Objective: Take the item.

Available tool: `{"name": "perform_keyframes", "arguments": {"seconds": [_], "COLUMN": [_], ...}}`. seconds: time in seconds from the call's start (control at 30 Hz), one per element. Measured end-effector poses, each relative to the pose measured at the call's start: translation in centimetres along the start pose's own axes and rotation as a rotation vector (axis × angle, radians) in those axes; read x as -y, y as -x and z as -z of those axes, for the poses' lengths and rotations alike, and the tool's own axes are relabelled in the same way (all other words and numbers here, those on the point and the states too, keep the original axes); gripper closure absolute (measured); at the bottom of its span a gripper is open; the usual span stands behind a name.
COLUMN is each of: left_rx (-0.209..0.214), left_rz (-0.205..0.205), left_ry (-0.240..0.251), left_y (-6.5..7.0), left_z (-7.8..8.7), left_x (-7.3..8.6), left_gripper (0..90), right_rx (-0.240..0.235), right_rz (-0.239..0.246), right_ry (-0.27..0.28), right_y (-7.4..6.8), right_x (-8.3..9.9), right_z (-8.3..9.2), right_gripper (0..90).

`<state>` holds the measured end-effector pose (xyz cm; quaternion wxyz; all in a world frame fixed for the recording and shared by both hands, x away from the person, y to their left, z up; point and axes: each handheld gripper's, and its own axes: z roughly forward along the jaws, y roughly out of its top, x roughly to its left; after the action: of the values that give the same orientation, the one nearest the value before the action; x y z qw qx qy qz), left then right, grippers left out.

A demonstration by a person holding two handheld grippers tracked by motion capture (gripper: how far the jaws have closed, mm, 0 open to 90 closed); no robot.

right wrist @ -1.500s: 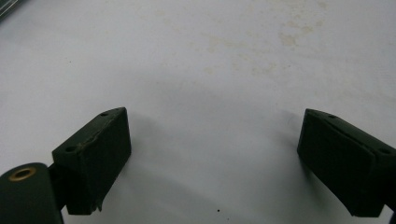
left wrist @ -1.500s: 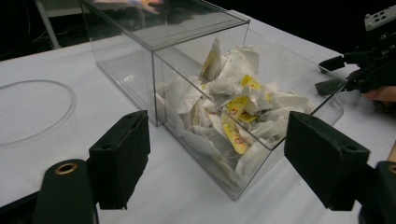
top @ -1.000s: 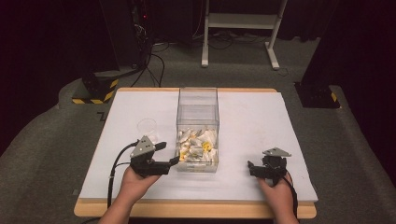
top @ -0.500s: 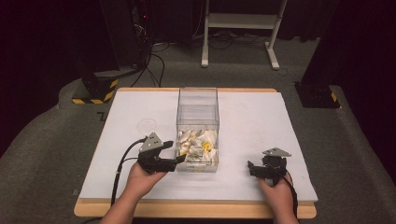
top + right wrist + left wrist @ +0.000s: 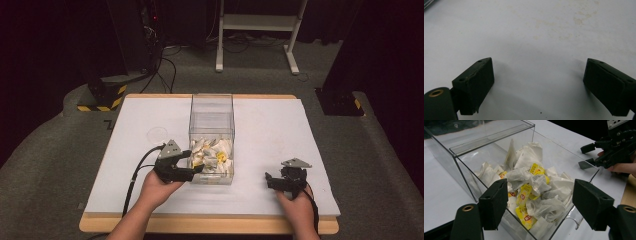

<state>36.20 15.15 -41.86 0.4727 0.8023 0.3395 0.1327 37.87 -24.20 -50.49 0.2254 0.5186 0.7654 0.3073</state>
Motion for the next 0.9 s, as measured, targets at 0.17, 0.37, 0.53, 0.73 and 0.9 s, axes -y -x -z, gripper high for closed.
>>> {"name": "perform_keyframes", "arguments": {"seconds": [0.17,0.37,0.53,0.73,0.9], "left_rx": [0.006,0.018,0.011,0.005,0.024], "left_rz": [-0.008,-0.005,-0.026,-0.032,-0.019], "left_ry": [-0.026,-0.049,-0.063,-0.086,-0.093], "left_y": [0.0,-0.2,-0.3,-0.2,-0.5], "left_z": [-0.6,-1.2,-1.6,-2.1,-2.5], "left_x": [-0.2,-0.3,-0.4,-0.8,-1.2], "left_gripper": [31.2,33.6,34.9,33.5,41.8], "right_rx": [0.000,-0.001,-0.001,-0.001,-0.001], "right_rz": [0.000,0.000,0.000,0.000,0.001], "right_ry": [0.000,-0.001,-0.001,-0.001,-0.002], "right_y": [0.0,0.0,0.0,0.0,0.0], "right_x": [0.0,0.0,0.0,0.0,0.0], "right_z": [0.0,0.0,0.0,0.0,0.0], "right_gripper": [9.5,9.5,9.5,9.5,9.5]}}
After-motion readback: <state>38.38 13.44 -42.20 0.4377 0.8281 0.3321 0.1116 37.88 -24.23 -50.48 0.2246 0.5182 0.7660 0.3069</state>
